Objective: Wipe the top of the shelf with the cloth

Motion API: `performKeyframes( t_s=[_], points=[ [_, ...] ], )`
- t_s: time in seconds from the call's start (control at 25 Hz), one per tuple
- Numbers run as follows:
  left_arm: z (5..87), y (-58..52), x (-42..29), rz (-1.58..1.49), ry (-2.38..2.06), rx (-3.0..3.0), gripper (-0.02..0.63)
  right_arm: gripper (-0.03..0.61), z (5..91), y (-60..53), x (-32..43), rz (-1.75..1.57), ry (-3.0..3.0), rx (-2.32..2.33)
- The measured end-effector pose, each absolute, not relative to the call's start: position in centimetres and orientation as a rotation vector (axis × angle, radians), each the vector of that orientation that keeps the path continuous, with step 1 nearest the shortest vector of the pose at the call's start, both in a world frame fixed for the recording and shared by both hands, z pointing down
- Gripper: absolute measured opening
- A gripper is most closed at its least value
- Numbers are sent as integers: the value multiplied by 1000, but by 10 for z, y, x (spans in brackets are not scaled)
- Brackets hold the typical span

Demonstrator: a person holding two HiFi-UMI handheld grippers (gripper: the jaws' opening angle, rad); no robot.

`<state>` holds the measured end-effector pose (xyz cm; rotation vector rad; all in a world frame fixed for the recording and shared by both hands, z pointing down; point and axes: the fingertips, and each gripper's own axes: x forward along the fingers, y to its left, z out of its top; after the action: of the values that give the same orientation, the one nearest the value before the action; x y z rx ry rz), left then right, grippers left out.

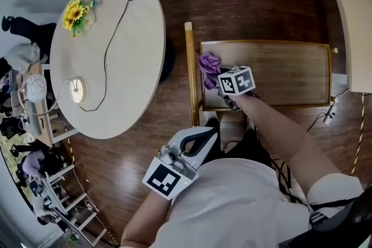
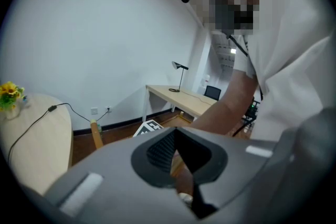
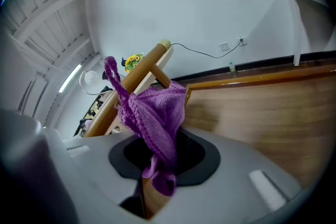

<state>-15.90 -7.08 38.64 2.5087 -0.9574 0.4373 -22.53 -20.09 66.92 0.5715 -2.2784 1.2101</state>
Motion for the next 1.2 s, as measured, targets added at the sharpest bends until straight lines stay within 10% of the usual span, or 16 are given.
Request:
performKeyframes(
  t_s=[1.2],
  points=[
    [383, -76, -49, 439, -715, 2595, 18, 97, 717, -264, 211, 1010, -1862, 1164]
  ],
)
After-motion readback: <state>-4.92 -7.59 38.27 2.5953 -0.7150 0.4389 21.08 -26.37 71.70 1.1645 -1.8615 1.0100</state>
